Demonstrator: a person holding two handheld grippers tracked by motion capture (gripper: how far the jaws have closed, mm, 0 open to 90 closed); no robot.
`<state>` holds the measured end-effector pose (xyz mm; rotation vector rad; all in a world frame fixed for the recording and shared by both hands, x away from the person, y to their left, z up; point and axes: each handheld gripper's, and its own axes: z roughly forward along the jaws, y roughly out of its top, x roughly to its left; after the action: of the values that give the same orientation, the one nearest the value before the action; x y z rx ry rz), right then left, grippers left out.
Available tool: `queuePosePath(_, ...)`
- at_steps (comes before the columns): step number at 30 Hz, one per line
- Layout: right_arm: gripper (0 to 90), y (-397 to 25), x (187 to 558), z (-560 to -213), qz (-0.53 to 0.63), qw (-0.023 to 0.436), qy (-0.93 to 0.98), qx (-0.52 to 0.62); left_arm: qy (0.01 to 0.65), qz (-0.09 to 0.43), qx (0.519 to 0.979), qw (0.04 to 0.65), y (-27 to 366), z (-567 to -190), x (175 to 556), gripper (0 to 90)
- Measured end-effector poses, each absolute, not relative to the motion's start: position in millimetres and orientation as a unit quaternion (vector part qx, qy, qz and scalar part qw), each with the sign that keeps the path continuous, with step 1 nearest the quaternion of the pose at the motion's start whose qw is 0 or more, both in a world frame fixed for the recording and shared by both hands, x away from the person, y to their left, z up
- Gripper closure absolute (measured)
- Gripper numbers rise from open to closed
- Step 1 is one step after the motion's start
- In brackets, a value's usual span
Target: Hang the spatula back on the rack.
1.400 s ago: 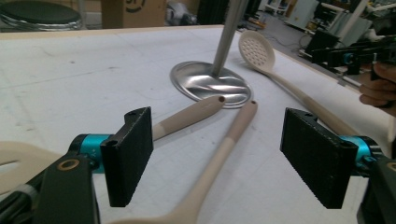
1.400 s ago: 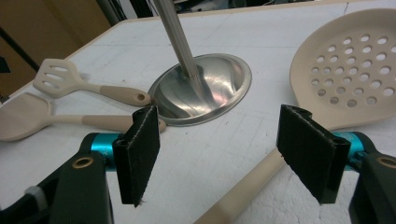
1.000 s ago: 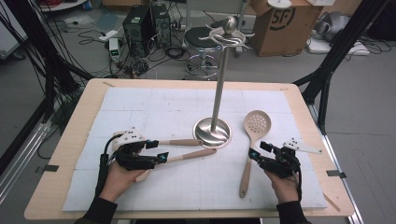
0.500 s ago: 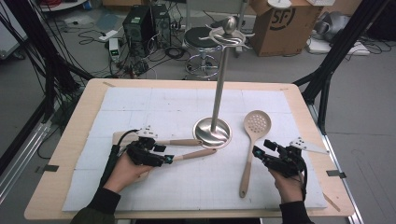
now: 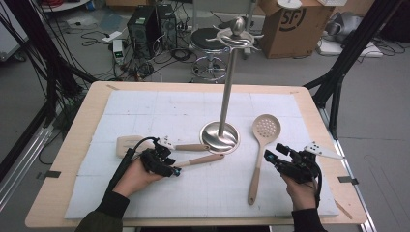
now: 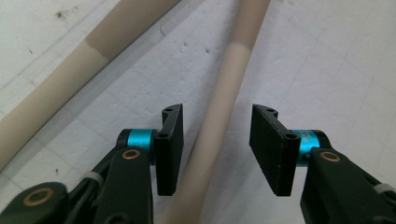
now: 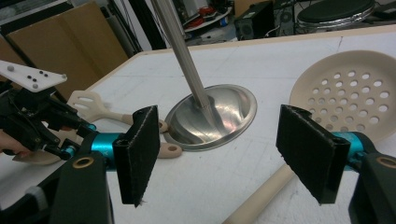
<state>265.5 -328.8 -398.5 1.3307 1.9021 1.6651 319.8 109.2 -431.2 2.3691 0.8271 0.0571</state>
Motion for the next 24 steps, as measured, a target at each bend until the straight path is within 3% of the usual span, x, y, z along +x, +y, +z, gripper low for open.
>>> queuePosePath(7,30.3,-327.0,265.8,-399.2,0.574,0.142,0.662,0.461,0.271,0.064,0.920,0.275,101.7,-429.1,315.1,62.7)
queuePosePath(14,30.4,-327.0,265.3,-398.6,0.576,0.142,0.661,0.460,0.257,0.059,0.936,0.232,91.4,-424.4,320.3,63.6)
queuePosePath(17,30.4,-327.9,265.3,-398.7,0.576,0.143,0.659,0.462,0.257,0.059,0.936,0.231,91.1,-423.8,320.5,72.2)
queuePosePath(23,30.7,-327.2,265.5,-398.6,0.576,0.142,0.660,0.460,0.228,0.063,0.945,0.224,87.8,-422.1,319.5,76.7)
queuePosePath(24,30.7,-327.4,265.4,-398.6,0.576,0.142,0.660,0.461,0.234,0.038,0.942,0.236,89.0,-422.0,319.5,78.1)
